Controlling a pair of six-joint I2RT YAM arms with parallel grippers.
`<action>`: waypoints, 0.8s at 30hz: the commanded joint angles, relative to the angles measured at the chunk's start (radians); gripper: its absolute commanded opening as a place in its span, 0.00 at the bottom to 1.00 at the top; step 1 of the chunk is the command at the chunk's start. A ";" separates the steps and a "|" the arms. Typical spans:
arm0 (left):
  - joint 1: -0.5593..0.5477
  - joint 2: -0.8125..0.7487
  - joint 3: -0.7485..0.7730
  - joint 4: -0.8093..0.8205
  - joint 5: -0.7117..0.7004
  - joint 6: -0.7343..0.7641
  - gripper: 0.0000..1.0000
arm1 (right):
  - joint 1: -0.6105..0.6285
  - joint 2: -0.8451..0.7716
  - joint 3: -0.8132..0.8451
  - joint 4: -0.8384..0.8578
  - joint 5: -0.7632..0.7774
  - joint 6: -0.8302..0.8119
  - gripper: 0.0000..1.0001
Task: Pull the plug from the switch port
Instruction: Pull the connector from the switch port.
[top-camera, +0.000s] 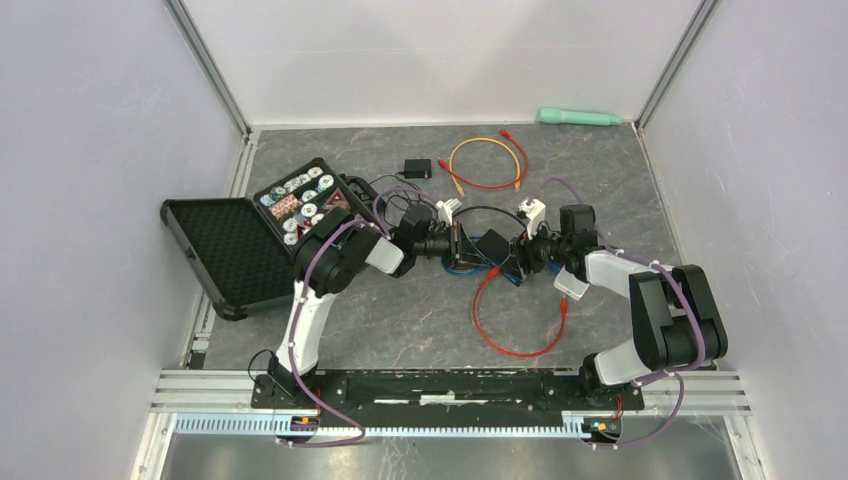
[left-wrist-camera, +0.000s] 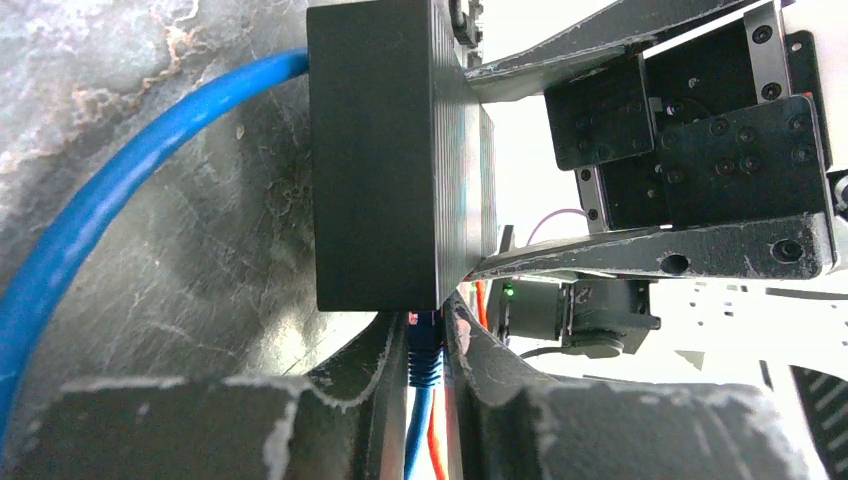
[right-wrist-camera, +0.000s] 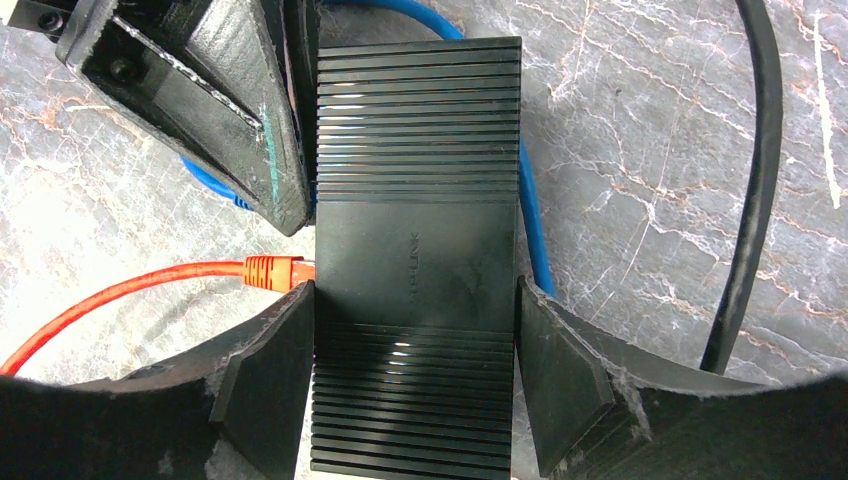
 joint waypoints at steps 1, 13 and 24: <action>-0.003 0.019 -0.020 0.175 0.024 -0.124 0.02 | 0.006 -0.031 -0.004 0.066 -0.001 0.013 0.09; -0.039 0.002 -0.053 0.102 -0.008 -0.090 0.02 | 0.001 -0.066 -0.003 0.072 0.033 0.021 0.08; -0.068 -0.060 -0.084 0.013 -0.107 -0.069 0.02 | -0.002 -0.072 -0.024 0.094 0.046 0.058 0.08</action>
